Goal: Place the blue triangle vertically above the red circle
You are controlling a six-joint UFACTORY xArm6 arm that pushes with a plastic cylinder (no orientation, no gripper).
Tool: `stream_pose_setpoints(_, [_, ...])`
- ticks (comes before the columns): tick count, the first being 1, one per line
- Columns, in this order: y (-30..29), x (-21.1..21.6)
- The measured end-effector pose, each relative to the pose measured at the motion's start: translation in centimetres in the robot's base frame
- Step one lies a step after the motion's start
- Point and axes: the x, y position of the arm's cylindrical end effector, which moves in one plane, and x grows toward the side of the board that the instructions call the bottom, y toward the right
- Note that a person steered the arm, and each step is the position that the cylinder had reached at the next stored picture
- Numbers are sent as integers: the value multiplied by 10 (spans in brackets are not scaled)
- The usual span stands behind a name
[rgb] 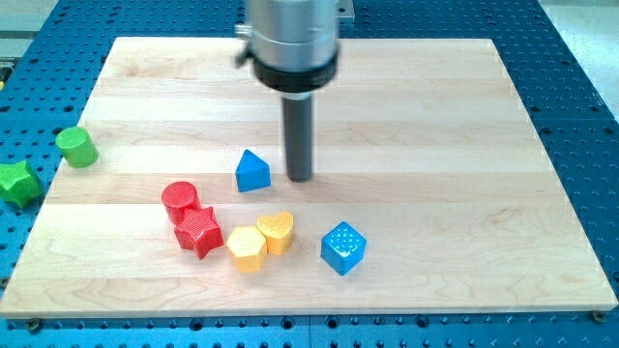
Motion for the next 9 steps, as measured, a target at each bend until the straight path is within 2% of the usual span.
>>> stream_pose_setpoints(1, [-69,18])
stream_pose_setpoints(2, [-109,-5])
stream_pose_setpoints(3, [-139,-11])
stream_pose_setpoints(5, [-306,37])
stream_pose_setpoints(6, [-304,26])
stream_pose_setpoints(7, [-254,-4])
stream_pose_setpoints(8, [-169,-33])
stream_pose_setpoints(9, [-87,-39])
